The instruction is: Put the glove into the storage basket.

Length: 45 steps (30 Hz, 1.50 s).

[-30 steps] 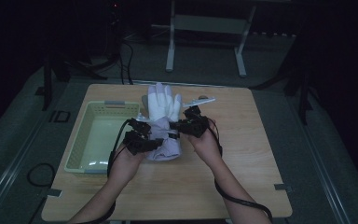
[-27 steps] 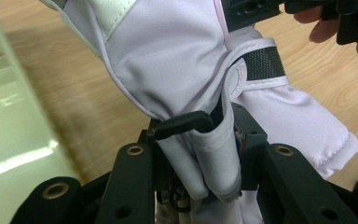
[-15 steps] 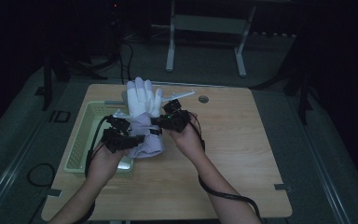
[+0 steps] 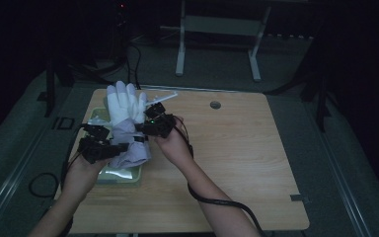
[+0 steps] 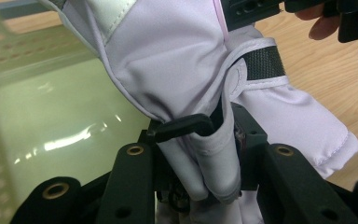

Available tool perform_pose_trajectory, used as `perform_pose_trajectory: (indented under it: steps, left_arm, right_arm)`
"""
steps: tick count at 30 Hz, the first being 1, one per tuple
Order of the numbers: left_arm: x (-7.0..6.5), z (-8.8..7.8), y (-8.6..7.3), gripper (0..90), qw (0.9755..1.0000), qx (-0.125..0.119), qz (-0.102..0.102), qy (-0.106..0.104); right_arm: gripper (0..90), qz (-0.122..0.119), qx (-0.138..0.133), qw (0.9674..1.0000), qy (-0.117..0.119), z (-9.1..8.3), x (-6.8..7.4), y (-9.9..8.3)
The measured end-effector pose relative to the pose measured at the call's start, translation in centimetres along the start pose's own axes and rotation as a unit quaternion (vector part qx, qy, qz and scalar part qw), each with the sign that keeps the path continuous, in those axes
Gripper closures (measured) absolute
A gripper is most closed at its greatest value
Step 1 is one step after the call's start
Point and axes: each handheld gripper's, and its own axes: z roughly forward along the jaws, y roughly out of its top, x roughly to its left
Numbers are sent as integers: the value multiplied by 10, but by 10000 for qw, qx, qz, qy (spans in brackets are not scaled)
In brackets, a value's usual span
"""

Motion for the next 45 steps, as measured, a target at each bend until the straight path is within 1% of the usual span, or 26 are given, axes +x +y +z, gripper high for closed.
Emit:
perform_pose_trajectory:
  steps: [5, 7, 9, 10, 11, 12, 13, 14, 18, 20, 21, 22, 26, 27, 29, 31, 33, 34, 35, 36, 37, 39, 40, 42, 45]
  left_arm:
    - [23, -10, -12, 671, 9999, 67, -103, 49]
    - [31, -13, -17, 671, 9999, 116, -83, 91]
    - [38, -12, -21, 671, 9998, 143, -90, 82]
    - [41, -10, -23, 671, 9998, 158, -90, 70]
    - [44, -8, -25, 671, 9998, 183, -120, 43]
    - [46, -4, -28, 671, 9997, 201, -161, 13]
    - [48, 0, -30, 671, 9996, 218, -172, -8]
    - [51, 4, -33, 671, 9995, 245, -204, -38]
    - [59, 21, -40, 669, 9988, 327, -327, -142]
    - [63, 27, -42, 668, 9985, 420, -317, -177]
    - [66, 30, -43, 668, 9981, 458, -368, -201]
    - [67, 33, -44, 668, 9978, 500, -378, -217]
    - [71, 43, -48, 666, 9970, 633, -408, -198]
    - [73, 46, -49, 666, 9963, 692, -454, -233]
    - [76, 50, -51, 664, 9958, 729, -487, -271]
    - [81, 54, -53, 663, 9947, 786, -560, -341]
    - [82, 56, -55, 662, 9944, 820, -570, -348]
    - [83, 61, -57, 658, 9938, 891, -589, -302]
    - [84, 62, -58, 658, 9936, 930, -577, -285]
    - [84, 64, -58, 654, 9933, 952, -595, -284]
    - [85, 65, -59, 648, 9926, 996, -623, -317]
    - [86, 67, -59, 633, 9917, 1041, -659, -359]
    - [86, 67, -58, 627, 9913, 1082, -663, -363]
    - [85, 70, -57, 603, 9902, 1197, -639, -325]
    - [84, 72, -56, 546, 9887, 1329, -648, -235]
  right_arm:
    - [773, -44, 56, 9999, 99, 23, 17, 7]
    - [773, -29, 85, 9998, 154, 33, 22, 9]
    - [773, -33, 102, 9997, 206, 42, 25, 10]
    - [773, -12, 134, 9997, 208, 50, 27, 8]
    - [773, -12, 134, 9997, 208, 50, 27, 8]
    - [772, 0, 216, 9996, 178, 58, 26, 5]
    - [772, 0, 216, 9996, 178, 58, 26, 5]
    - [773, 38, 268, 9995, 173, 62, 25, 3]
    - [772, 135, 407, 9990, 130, 78, 18, -7]
    - [771, 175, 476, 9987, 89, 85, 15, -11]
    - [771, 213, 541, 9983, 89, 92, 13, -14]
    - [771, 213, 541, 9983, 89, 92, 13, -14]
    - [770, 179, 693, 9974, 23, 103, 12, -19]
    - [769, 209, 745, 9970, 12, 107, 11, -21]
    - [769, 186, 842, 9963, -26, 112, 10, -23]
    - [768, 179, 920, 9956, -46, 117, 10, -24]
    - [767, 167, 953, 9953, -54, 119, 9, -25]
    - [764, 79, 1075, 9941, -154, 127, 12, -27]
    - [764, 79, 1075, 9941, -154, 127, 12, -27]
    - [762, 41, 1107, 9936, -202, 129, 13, -27]
    - [758, 6, 1140, 9932, -229, 130, 14, -27]
    - [741, -43, 1248, 9918, -281, 132, 15, -26]
    - [728, -11, 1284, 9913, -298, 133, 15, -26]
    - [703, 30, 1393, 9898, -282, 134, 14, -26]
    - [639, 7, 1505, 9880, -356, 136, 14, -26]
